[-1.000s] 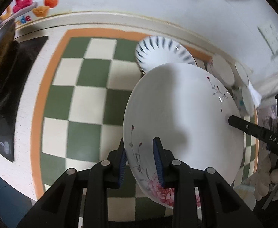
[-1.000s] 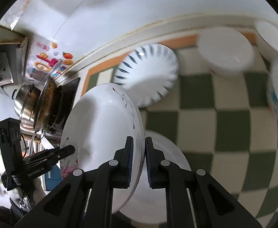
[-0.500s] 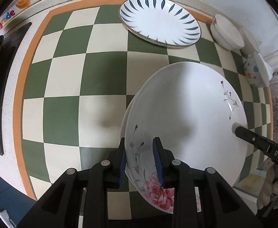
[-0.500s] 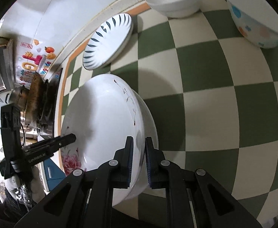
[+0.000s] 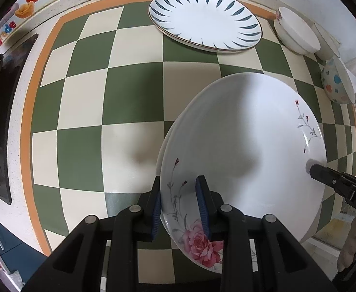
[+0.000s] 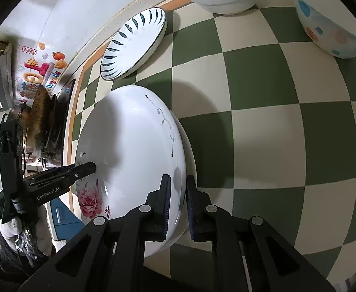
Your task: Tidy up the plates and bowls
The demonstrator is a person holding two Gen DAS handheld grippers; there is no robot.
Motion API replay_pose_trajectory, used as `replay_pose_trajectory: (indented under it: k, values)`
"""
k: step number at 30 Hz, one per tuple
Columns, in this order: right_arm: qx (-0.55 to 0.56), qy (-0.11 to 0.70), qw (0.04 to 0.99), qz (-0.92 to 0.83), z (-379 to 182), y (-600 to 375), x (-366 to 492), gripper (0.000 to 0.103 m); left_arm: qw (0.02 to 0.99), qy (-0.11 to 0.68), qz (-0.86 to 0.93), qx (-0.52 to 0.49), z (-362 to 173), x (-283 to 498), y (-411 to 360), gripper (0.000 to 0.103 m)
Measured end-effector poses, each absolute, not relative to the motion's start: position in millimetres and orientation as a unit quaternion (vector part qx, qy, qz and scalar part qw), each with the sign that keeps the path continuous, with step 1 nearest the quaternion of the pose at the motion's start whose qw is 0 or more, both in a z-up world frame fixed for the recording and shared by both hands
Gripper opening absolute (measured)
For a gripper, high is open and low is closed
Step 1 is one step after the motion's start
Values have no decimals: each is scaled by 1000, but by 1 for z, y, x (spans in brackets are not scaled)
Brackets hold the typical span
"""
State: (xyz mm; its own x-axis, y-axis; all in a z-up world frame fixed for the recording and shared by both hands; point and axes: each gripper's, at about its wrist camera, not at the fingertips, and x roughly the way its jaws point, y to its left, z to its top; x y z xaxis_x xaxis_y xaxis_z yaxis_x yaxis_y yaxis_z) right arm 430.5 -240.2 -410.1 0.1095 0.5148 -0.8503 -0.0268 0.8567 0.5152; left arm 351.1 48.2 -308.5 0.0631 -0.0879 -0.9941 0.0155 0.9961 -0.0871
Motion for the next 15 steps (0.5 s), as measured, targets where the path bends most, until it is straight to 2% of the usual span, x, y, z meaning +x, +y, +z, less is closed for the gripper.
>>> replay_pose_trajectory:
  k: [12,15]
  values:
    - [212,647,710,181,-409,-246,430,14,715,698,-40,19,-309,360,30,25]
    - [189,662,705,169,-407,-242,432,19,714,698,-42,16,-303,363,32,25]
